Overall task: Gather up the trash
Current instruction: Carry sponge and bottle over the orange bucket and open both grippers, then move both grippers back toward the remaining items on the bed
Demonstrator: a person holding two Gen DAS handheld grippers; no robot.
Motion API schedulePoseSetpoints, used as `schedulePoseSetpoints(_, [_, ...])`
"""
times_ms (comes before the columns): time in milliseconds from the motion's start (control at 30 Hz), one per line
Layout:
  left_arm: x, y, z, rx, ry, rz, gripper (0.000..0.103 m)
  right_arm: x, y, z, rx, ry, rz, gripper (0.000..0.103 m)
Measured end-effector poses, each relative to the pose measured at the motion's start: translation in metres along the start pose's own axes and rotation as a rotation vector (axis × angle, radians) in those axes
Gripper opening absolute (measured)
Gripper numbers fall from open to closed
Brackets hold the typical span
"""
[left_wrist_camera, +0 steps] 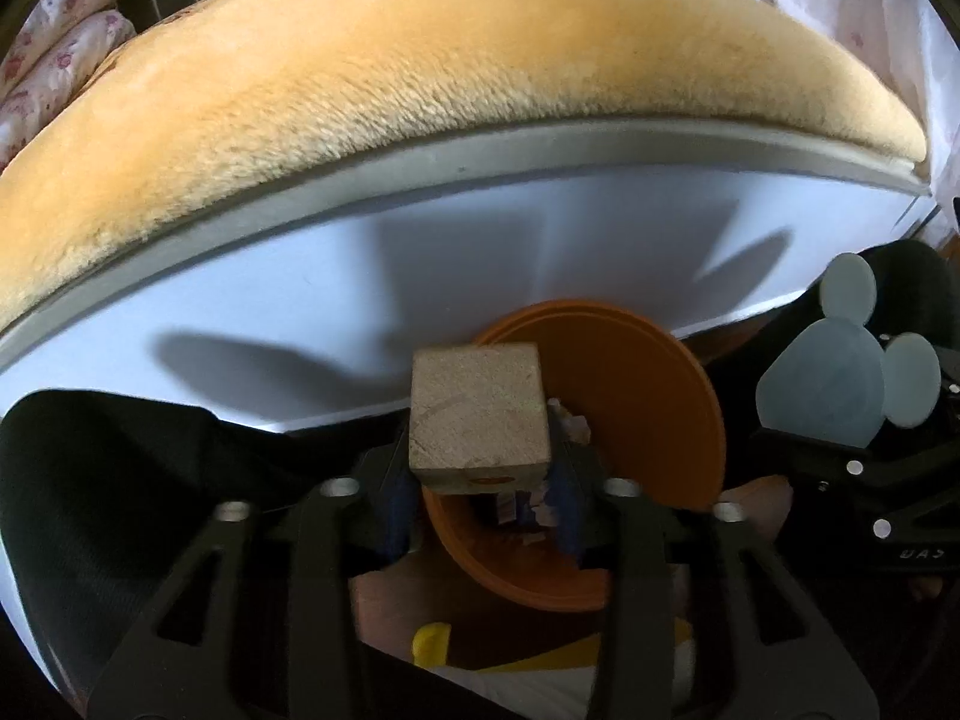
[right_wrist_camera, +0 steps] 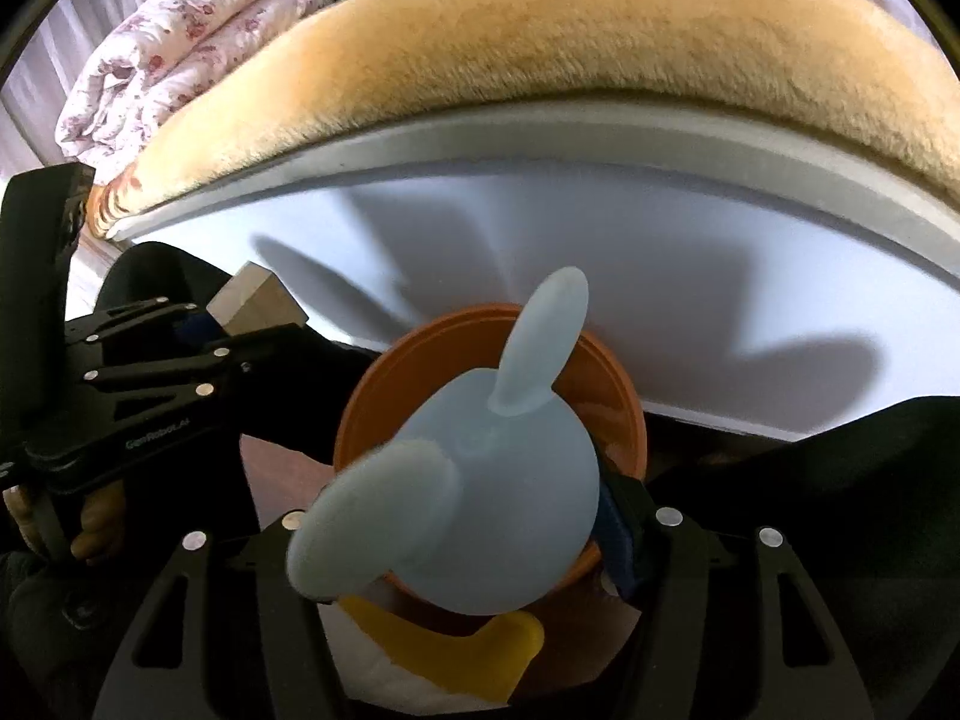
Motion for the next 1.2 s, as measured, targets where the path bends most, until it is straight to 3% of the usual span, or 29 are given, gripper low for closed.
schedulePoseSetpoints(67, [0.009, 0.004, -0.002, 0.012, 0.054, -0.009, 0.081, 0.002, 0.001, 0.004, 0.019, -0.014, -0.001, 0.074])
schedulePoseSetpoints(300, [0.016, 0.001, -0.002, 0.015, 0.051, -0.033, 0.081, -0.006, -0.001, 0.011, 0.077, -0.012, 0.029, 0.075])
schedulePoseSetpoints(533, [-0.001, 0.004, -0.002, 0.021, 0.067, 0.020, 0.081, -0.020, -0.006, 0.013, 0.092, -0.021, 0.063, 0.076])
schedulePoseSetpoints(667, [-0.019, 0.011, -0.001, 0.030, 0.066, 0.075, 0.081, -0.045, 0.003, 0.013, 0.079, -0.035, 0.131, 0.076])
schedulePoseSetpoints(833, [-0.051, 0.034, 0.005, 0.052, 0.045, 0.175, 0.081, -0.093, 0.039, 0.025, 0.067, -0.047, 0.247, 0.079])
schedulePoseSetpoints(1000, [-0.075, 0.078, 0.006, 0.015, 0.003, 0.263, 0.081, -0.129, 0.108, 0.062, 0.065, -0.108, 0.345, 0.079])
schedulePoseSetpoints(1100, [-0.081, 0.102, 0.004, -0.026, -0.039, 0.279, 0.082, -0.135, 0.156, 0.091, 0.031, -0.182, 0.353, 0.079])
schedulePoseSetpoints(1200, [-0.082, 0.118, 0.001, -0.040, -0.054, 0.288, 0.082, -0.126, 0.200, 0.127, -0.010, -0.250, 0.306, 0.079])
Point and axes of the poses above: each gripper's, at about its wrist camera, not at the fingertips, and x roughly the way its jaws point, z to its right, y to its top, the point moved 7 cm from there along x, roughly the way its jaws point, and after that the axes turned 2 degrees about z, right-handed, at the moved point
